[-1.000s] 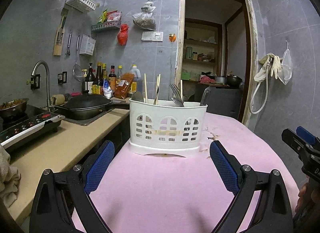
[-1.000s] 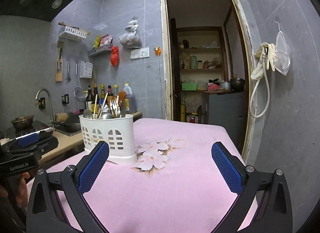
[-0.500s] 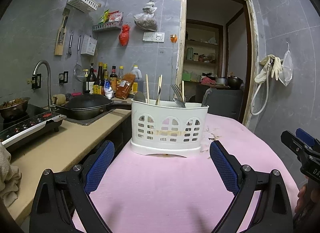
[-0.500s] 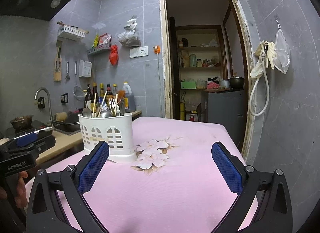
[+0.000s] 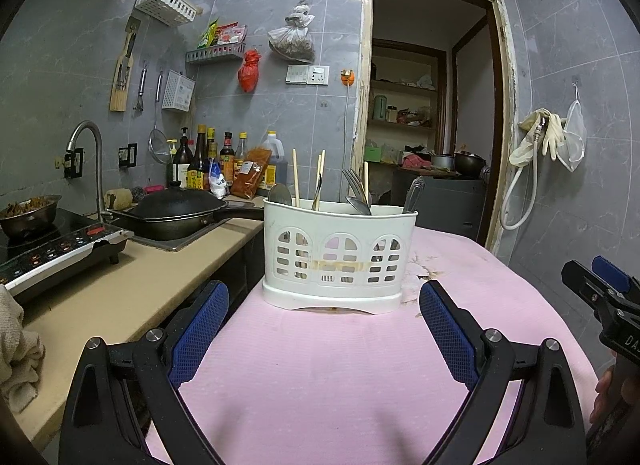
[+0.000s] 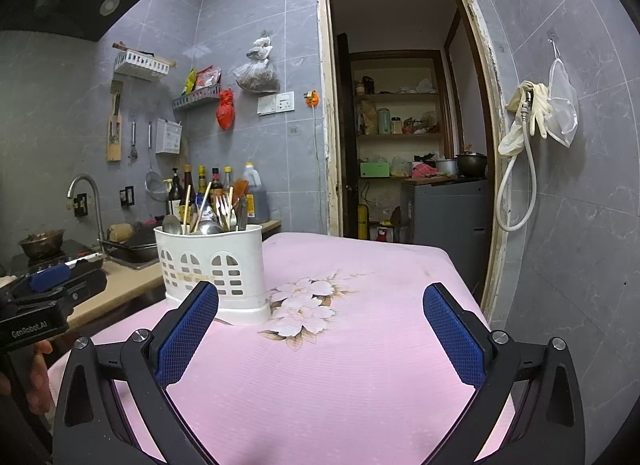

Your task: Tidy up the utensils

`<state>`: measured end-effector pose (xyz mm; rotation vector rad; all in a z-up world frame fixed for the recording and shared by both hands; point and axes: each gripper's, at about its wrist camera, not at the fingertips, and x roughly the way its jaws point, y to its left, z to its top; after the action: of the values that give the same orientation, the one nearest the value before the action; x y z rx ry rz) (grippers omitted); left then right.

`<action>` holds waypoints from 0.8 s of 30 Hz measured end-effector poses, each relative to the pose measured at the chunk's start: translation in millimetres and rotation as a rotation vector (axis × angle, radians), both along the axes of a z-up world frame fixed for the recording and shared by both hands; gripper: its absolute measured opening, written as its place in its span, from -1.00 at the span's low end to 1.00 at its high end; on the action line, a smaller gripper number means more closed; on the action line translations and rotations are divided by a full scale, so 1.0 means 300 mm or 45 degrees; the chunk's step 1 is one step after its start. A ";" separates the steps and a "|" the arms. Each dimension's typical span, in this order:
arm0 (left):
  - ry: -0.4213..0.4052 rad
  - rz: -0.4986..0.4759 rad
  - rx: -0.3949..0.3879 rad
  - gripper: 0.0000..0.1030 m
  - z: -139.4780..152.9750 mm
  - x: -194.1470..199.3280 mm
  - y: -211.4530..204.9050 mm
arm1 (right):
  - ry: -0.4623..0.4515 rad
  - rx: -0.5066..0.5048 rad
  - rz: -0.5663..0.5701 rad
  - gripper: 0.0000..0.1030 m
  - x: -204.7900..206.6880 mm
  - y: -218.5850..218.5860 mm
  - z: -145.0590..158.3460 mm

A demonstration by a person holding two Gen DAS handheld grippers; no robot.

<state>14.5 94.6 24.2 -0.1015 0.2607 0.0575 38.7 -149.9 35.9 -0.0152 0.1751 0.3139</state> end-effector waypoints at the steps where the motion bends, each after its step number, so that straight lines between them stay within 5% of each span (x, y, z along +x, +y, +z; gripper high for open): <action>1: 0.000 0.000 -0.001 0.82 0.000 0.000 0.000 | 0.001 -0.001 -0.001 1.00 -0.001 -0.002 -0.001; 24: -0.001 0.003 -0.003 0.82 0.005 -0.006 0.006 | 0.006 -0.002 -0.001 1.00 -0.001 -0.017 -0.009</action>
<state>12.7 96.5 25.6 -0.1040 0.2598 0.0597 38.4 -154.9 33.1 -0.0161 0.1801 0.3127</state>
